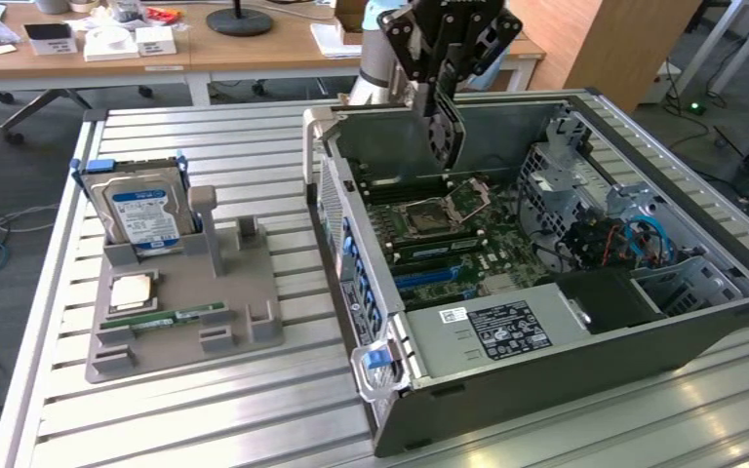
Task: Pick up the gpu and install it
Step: 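Pick up the gpu and move the gpu toward the slot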
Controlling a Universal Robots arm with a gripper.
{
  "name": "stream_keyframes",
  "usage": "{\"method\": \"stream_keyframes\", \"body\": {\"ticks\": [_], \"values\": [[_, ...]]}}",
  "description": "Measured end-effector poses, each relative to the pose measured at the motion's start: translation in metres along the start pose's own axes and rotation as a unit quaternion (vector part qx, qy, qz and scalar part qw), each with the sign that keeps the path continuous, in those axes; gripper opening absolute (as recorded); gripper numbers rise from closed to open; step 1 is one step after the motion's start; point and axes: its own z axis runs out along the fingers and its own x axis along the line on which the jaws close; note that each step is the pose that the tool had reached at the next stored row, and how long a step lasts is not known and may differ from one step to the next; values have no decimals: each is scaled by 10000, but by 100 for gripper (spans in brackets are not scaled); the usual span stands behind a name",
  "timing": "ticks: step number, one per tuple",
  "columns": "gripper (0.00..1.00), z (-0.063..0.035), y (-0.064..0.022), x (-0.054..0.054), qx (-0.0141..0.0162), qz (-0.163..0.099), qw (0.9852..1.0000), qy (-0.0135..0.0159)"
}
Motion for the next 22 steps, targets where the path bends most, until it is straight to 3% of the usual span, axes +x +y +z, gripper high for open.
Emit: {"method": "stream_keyframes", "body": {"ticks": [10, 22], "values": [[26, 6, -1, -209, 0, 1, 10000, 0], [26, 15, -4, -543, 0, 0, 10000, 0]]}}
